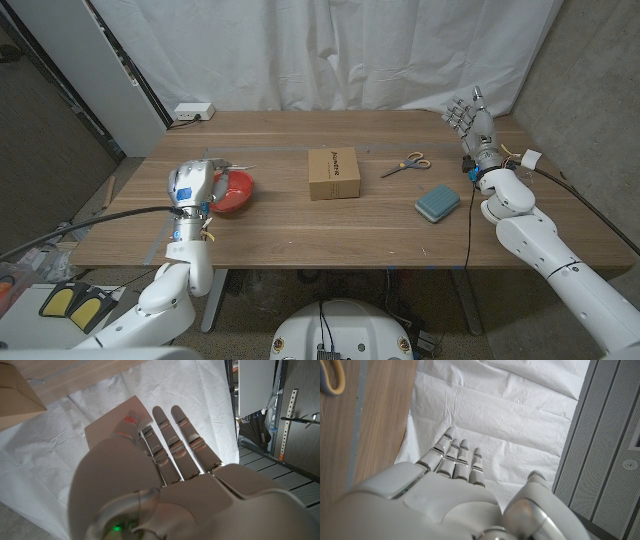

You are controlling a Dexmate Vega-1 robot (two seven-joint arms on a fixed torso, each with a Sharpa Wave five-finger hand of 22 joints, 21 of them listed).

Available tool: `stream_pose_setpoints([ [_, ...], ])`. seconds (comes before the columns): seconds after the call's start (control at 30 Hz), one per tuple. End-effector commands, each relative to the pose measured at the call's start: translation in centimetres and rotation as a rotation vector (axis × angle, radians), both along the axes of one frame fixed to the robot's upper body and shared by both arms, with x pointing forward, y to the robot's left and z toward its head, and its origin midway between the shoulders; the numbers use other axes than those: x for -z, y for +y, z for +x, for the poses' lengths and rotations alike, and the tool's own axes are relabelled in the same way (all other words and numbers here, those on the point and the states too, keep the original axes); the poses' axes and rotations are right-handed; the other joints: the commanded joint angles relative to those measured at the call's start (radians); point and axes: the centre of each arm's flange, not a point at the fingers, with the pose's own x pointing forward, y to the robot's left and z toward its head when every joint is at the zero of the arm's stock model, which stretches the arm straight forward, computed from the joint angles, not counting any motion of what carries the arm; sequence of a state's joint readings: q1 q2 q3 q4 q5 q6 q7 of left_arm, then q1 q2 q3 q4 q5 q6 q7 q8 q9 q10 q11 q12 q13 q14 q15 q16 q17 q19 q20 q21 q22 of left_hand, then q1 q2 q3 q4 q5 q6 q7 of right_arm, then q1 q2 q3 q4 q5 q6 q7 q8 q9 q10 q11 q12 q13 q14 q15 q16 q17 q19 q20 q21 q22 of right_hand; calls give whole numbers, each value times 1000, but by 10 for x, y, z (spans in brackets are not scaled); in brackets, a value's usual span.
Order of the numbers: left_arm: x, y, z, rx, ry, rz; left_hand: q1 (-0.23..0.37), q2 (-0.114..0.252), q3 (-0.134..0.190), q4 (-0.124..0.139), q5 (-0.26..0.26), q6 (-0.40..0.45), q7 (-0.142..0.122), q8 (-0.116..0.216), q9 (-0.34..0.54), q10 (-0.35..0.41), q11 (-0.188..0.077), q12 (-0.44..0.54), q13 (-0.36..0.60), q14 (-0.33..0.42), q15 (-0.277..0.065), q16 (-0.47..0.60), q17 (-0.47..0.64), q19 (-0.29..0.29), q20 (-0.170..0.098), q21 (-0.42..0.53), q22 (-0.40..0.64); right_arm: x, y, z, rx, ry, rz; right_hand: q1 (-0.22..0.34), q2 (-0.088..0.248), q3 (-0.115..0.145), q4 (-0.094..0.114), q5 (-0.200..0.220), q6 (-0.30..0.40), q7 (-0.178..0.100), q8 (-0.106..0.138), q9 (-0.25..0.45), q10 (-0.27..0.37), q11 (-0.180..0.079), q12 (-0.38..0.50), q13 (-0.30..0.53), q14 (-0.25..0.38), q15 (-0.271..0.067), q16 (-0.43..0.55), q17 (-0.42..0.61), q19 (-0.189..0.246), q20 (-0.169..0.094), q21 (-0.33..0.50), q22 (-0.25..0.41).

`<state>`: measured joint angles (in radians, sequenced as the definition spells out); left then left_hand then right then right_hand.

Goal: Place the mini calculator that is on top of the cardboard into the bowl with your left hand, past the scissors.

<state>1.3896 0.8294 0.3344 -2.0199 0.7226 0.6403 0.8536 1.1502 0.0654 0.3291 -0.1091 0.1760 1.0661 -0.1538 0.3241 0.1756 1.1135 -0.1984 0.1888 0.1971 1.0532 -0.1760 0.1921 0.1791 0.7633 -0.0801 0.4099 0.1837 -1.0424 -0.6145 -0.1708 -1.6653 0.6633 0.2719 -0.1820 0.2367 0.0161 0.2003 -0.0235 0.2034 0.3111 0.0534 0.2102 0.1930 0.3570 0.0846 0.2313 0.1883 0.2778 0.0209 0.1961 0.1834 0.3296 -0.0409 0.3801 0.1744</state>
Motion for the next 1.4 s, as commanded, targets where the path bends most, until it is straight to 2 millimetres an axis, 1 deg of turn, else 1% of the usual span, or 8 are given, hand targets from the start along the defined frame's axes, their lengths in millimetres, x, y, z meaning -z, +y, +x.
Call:
stream_pose_setpoints([
  [0.03,8,14,3,-55,28,-10,2,3,10,0,6,76,39,0,10,10,-2,4,2,1,-50,-3,4,2,-83,8,5,1,0,3,-4,8,6,2,9,-1,-2,0,12,0,-5,6,4,1,0,3,6,0,-2,3,7,-12,-3,6],
  [0.43,12,30,5,-107,48,-43,1,3,15,1,6,76,41,-4,11,14,-3,5,3,8,-49,0,4,7,-82,11,5,1,1,5,-5,13,0,2,10,-1,-2,0,12,1,-5,6,4,1,-1,3,6,-1,-2,3,8,-11,-7,6],
  [0.73,14,39,12,-117,53,-59,2,2,18,0,6,76,41,-6,11,13,-3,5,3,8,-49,-1,4,6,-82,11,5,1,3,5,4,18,-6,2,11,-2,-3,0,13,1,-5,6,4,0,-1,3,7,0,-3,3,8,-12,-10,6],
  [1.0,15,40,23,-101,85,-64,2,2,20,0,6,78,41,-6,11,14,-3,5,3,7,-49,-2,3,4,-81,11,5,1,4,3,11,21,-6,2,12,-2,-3,0,13,1,-6,6,4,2,-2,3,7,-2,-3,3,10,-12,-13,6],
  [1.4,16,36,40,-60,137,-53,0,0,23,1,5,77,40,-10,12,10,-2,3,3,-4,-48,-5,3,-5,-80,9,6,1,6,0,20,32,-9,2,12,-3,-4,0,14,2,-5,6,6,2,-2,3,6,-1,-3,3,11,-12,-17,6],
])
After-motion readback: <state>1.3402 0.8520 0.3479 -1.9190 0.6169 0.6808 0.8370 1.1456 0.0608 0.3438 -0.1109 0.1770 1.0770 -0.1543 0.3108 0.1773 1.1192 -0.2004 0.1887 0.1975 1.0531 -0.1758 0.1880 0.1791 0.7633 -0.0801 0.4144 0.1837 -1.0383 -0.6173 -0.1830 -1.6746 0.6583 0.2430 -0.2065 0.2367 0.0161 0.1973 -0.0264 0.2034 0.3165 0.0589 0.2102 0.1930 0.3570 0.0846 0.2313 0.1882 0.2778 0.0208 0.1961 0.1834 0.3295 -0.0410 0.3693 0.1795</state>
